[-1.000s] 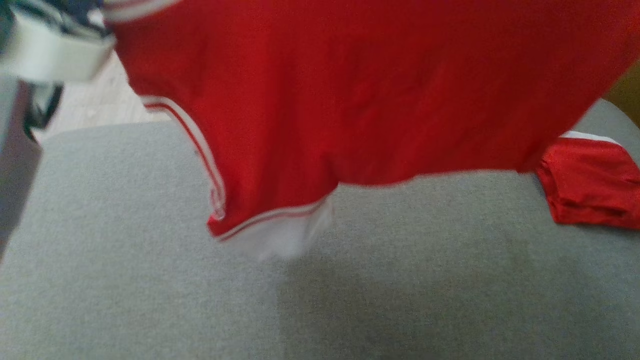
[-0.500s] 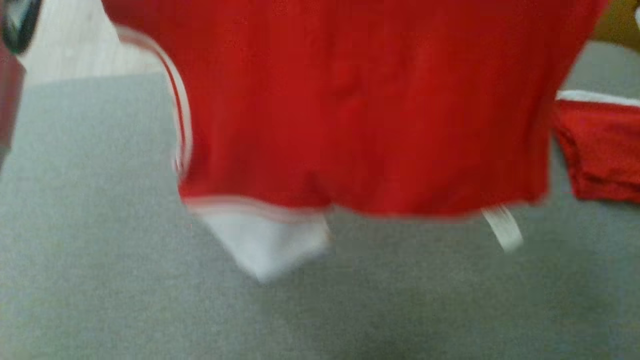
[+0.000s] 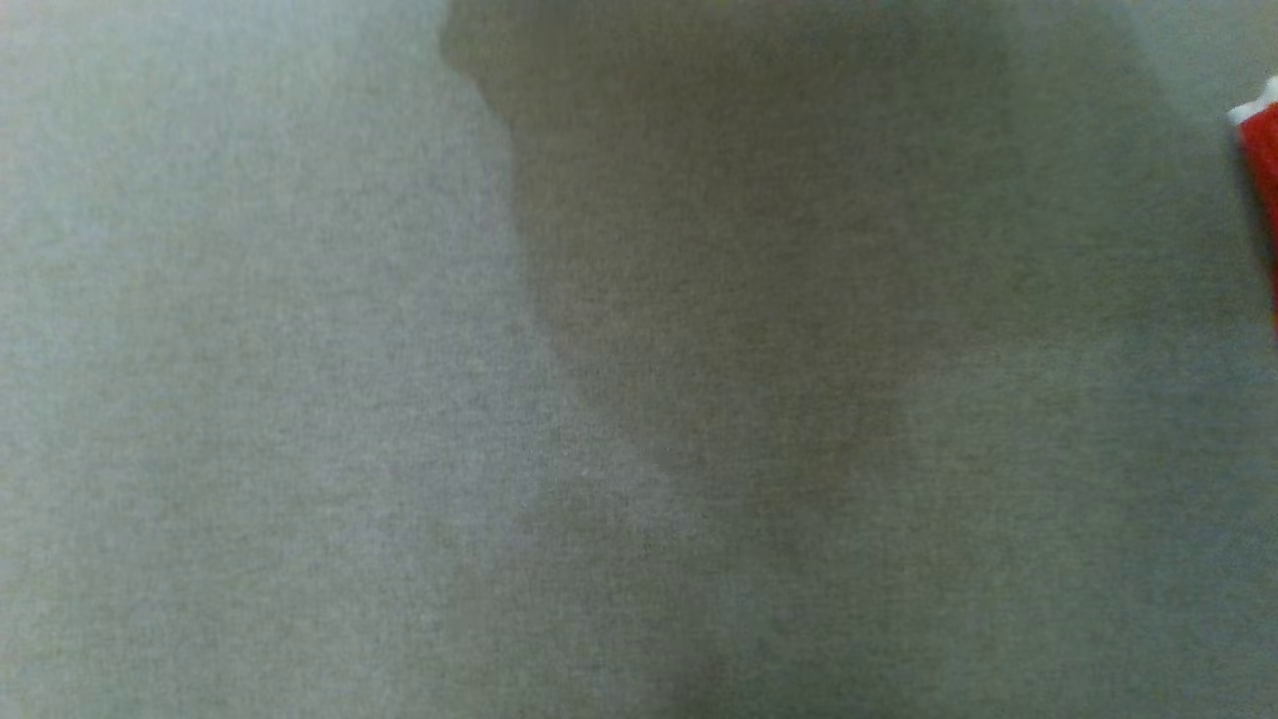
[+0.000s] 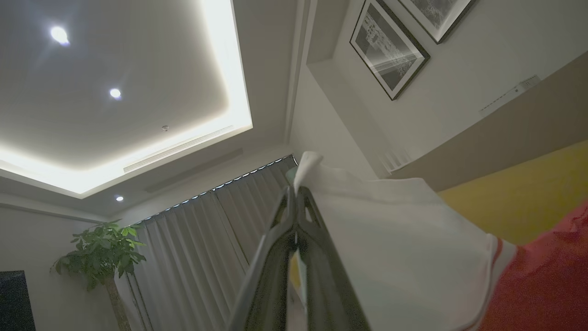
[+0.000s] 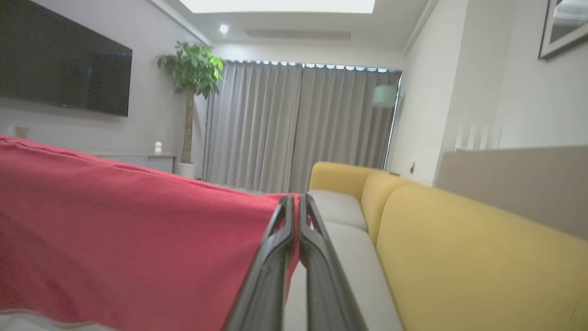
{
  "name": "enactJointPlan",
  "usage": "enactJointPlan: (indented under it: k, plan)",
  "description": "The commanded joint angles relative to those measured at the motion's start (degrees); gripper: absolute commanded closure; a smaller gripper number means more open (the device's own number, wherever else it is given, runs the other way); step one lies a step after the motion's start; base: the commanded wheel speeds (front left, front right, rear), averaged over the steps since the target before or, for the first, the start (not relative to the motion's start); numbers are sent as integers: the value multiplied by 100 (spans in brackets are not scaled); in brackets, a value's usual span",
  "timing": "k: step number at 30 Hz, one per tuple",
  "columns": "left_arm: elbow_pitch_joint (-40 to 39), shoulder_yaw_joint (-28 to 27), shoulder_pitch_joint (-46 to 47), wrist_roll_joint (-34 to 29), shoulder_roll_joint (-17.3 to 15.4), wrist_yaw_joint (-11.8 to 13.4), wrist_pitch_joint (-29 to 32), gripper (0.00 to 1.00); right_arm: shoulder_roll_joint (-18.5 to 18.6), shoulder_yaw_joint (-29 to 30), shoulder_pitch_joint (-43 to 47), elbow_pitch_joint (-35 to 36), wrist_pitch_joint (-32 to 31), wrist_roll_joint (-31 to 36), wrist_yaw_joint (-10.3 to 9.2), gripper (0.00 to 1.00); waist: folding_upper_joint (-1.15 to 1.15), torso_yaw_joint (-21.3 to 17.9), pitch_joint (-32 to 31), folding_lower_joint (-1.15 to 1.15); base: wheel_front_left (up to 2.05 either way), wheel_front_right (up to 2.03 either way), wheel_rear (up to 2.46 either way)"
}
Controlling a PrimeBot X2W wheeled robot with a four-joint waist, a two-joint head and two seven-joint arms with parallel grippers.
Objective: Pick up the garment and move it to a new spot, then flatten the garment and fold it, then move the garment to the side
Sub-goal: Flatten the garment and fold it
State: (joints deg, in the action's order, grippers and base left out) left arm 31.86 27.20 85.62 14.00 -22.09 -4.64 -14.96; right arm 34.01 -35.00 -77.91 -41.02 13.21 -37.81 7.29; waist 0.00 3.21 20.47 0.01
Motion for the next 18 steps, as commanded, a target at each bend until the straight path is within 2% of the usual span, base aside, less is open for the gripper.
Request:
enactJointPlan:
  k: [1, 6, 10, 18]
  plan:
    - [-208, -188, -105, -73, -218, -18, -2, 100, -30, -25, 81, 51, 67, -20, 20, 100, 0, 94, 293, -1, 0, 0, 0]
    - [-822, -369, -1371, -120, -258, -64, -3, 100, -126, -261, 564, -267, 152, -99, 20, 100, 0, 113, 531, -1, 0, 0, 0]
    - [-1317, -524, -2557, -218, -397, -99, -3, 100, -195, -357, 1164, -326, 174, -242, 20, 100, 0, 66, 448, -1, 0, 0, 0]
    - [-2613, -756, -5120, -344, -659, -128, -4, 100, 40, 383, 2963, 417, 177, -290, 20, 100, 0, -32, -307, -1, 0, 0, 0]
